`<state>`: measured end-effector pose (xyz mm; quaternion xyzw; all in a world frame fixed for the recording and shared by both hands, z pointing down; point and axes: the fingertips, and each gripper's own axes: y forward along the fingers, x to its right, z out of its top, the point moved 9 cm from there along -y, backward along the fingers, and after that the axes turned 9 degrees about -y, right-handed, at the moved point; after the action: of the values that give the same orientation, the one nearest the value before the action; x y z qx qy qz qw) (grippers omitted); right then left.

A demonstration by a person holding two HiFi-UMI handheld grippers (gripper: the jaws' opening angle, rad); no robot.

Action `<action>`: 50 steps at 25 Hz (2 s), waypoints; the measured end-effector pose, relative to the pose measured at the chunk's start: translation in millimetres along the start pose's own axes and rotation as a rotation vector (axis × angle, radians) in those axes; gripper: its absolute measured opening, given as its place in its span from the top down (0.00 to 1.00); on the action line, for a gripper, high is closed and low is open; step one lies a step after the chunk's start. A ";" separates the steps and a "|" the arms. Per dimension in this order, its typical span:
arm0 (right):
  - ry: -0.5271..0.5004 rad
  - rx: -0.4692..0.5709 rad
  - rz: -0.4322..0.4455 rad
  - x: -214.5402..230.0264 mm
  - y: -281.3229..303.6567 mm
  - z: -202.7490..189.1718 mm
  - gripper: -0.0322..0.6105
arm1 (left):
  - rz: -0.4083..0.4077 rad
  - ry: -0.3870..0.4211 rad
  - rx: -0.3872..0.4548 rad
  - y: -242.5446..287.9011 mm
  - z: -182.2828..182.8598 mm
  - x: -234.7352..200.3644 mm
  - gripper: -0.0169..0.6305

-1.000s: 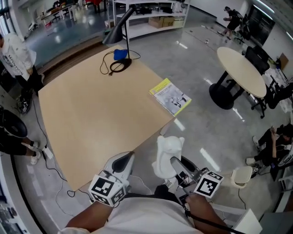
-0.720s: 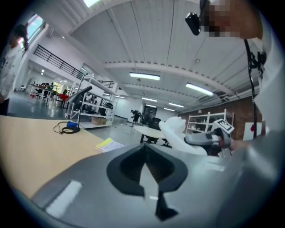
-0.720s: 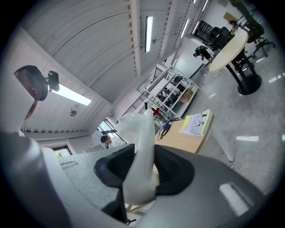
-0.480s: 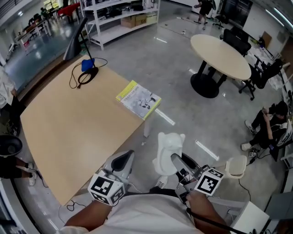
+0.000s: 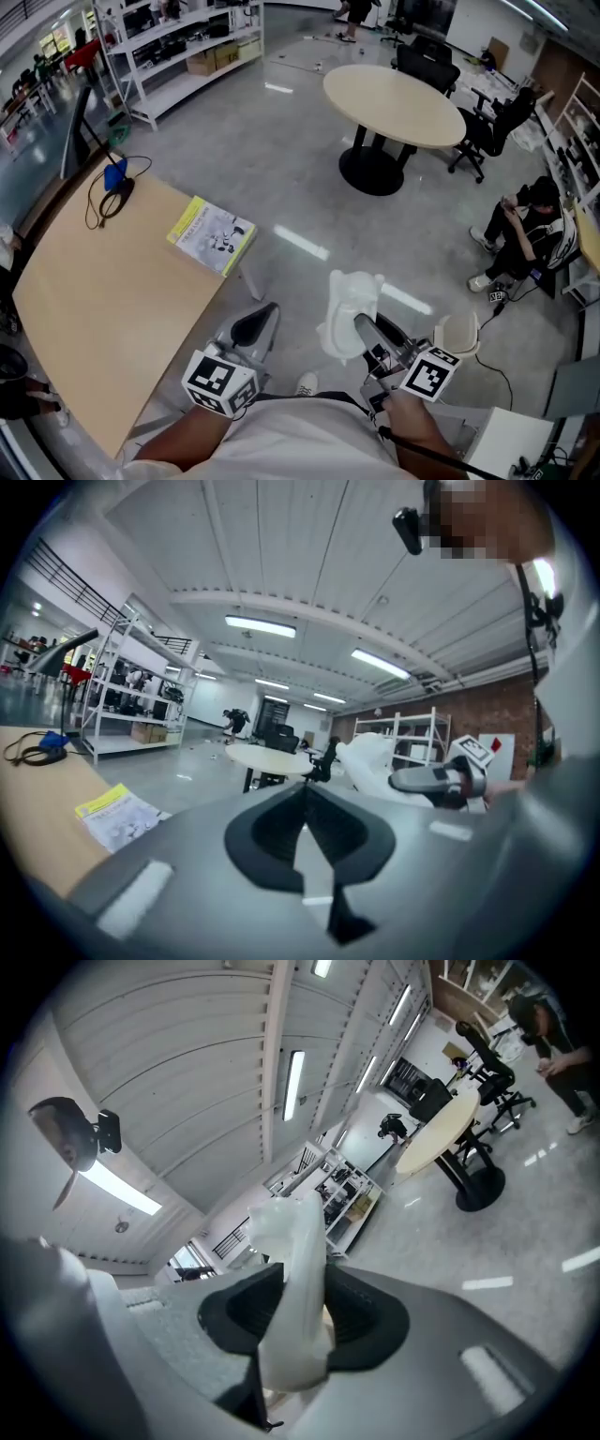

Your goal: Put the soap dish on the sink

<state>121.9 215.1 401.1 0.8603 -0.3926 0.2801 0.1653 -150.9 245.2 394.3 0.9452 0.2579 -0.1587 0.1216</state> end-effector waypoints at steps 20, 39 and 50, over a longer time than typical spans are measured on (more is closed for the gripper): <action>0.088 0.163 -0.212 73.4 -53.5 29.8 0.73 | -0.175 0.048 -0.155 126.1 4.3 25.3 0.96; 0.085 0.144 -0.300 192.8 75.7 146.1 0.73 | -0.237 0.030 -0.176 325.6 81.1 -71.4 0.96; 0.051 0.198 -0.340 241.6 127.0 203.4 0.73 | -0.287 0.047 -0.159 412.3 114.3 -109.3 0.96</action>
<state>225.2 -109.3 396.7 0.9189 -0.2078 0.3071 0.1349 -50.3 -184.7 389.8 0.8895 0.4048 -0.1315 0.1660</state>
